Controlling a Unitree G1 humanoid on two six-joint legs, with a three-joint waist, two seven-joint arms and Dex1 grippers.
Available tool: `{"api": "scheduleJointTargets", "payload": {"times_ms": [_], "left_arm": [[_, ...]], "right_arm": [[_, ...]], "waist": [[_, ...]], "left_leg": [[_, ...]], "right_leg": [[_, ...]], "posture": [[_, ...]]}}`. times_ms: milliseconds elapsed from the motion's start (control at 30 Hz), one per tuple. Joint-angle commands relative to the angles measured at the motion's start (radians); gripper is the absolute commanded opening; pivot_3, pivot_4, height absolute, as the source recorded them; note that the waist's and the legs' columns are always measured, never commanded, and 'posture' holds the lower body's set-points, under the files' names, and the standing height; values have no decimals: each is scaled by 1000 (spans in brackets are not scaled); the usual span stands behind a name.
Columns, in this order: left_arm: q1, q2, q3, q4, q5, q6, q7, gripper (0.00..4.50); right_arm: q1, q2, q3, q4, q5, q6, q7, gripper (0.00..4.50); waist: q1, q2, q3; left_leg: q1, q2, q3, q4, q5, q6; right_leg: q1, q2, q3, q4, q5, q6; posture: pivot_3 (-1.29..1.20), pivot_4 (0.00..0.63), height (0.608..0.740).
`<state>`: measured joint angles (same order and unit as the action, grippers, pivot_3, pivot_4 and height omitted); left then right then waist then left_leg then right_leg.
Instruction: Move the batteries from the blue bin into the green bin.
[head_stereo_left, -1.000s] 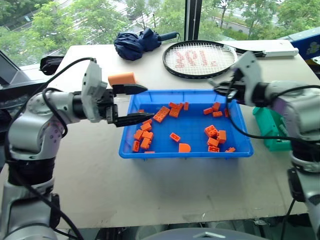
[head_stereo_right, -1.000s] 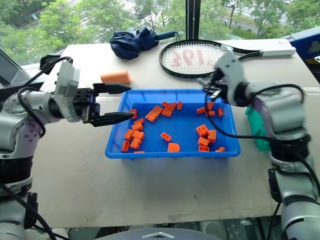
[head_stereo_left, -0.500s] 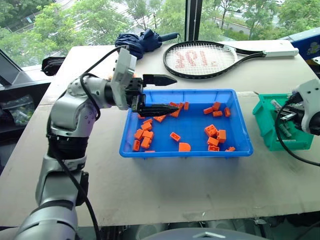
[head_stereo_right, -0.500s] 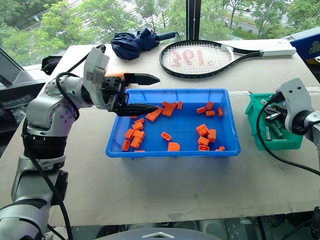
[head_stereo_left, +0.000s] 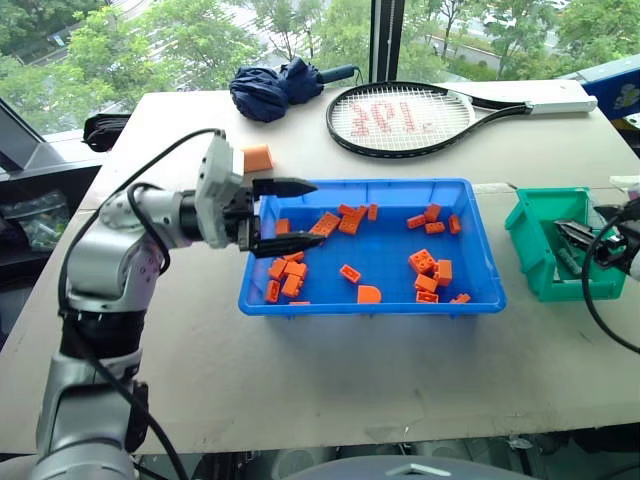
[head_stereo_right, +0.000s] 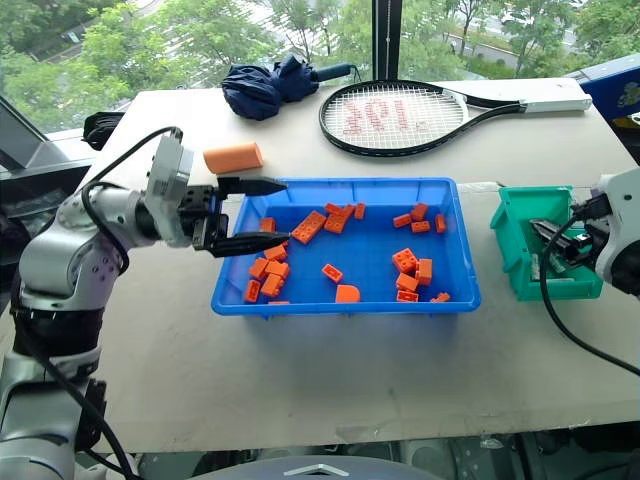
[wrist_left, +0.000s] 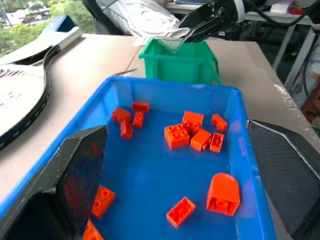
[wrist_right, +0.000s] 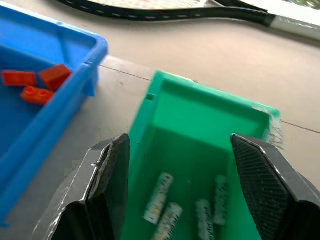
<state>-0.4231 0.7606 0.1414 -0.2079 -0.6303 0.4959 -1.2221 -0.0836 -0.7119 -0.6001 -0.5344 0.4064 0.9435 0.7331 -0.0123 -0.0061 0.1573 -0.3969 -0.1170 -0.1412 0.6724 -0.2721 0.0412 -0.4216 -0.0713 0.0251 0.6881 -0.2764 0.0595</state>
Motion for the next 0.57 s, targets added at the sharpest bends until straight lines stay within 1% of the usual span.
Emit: {"api": "scheduleJointTargets", "payload": {"times_ms": [33,133,200,267,333,400,467,533,567], "left_arm": [[155,-1,122,-157,-40,22,111,4500],[342,-18,203,-200,1,-40,155,4500],[458,-26,244,-234,0,-58,162,4500],[583,-44,262,-248,41,-124,156,4500],[703,-55,264,-244,92,-208,120,4500],[774,-73,260,-209,131,-284,111,4500],[819,-82,250,-182,158,-352,90,4500],[841,-89,242,-138,179,-405,78,4500],[851,-88,235,-119,190,-437,60,4500]], "right_arm": [[158,64,-98,-56,77,-192,114,3171],[318,115,-141,-58,132,-334,228,3171],[400,129,-156,-53,167,-390,287,3171],[489,125,-150,-7,160,-468,363,3171],[557,124,-137,79,122,-594,445,3171],[605,109,-114,161,91,-689,503,3171],[613,95,-94,236,47,-768,510,3171],[599,82,-91,279,71,-776,523,3681],[595,77,-88,299,79,-786,530,4254]], "waist": [[7,0,0],[13,1,0],[16,1,-1],[17,1,-1],[19,2,-2],[29,2,-2],[32,3,-3],[31,3,-3],[31,3,-3]], "left_leg": [[0,0,0,0,0,0],[2,0,0,0,0,0],[7,0,0,-1,0,0],[15,1,0,-5,-1,1],[17,2,1,-6,-3,4],[19,2,1,-7,-5,7],[18,2,2,-5,-5,7],[18,2,3,-5,-5,7],[18,2,3,-5,-5,7]], "right_leg": [[0,0,0,-1,0,0],[3,0,0,-2,0,0],[7,0,0,-2,0,0],[15,0,0,-5,0,0],[17,1,0,-9,0,-1],[20,0,0,-11,0,-1],[21,0,0,-12,0,-1],[21,0,1,-12,0,-1],[21,0,1,-12,0,-1]], "posture": [[0,150,740],[0,150,740],[0,150,740],[0,150,740],[0,150,740],[0,150,740],[0,150,740],[0,150,740],[0,150,740]]}}
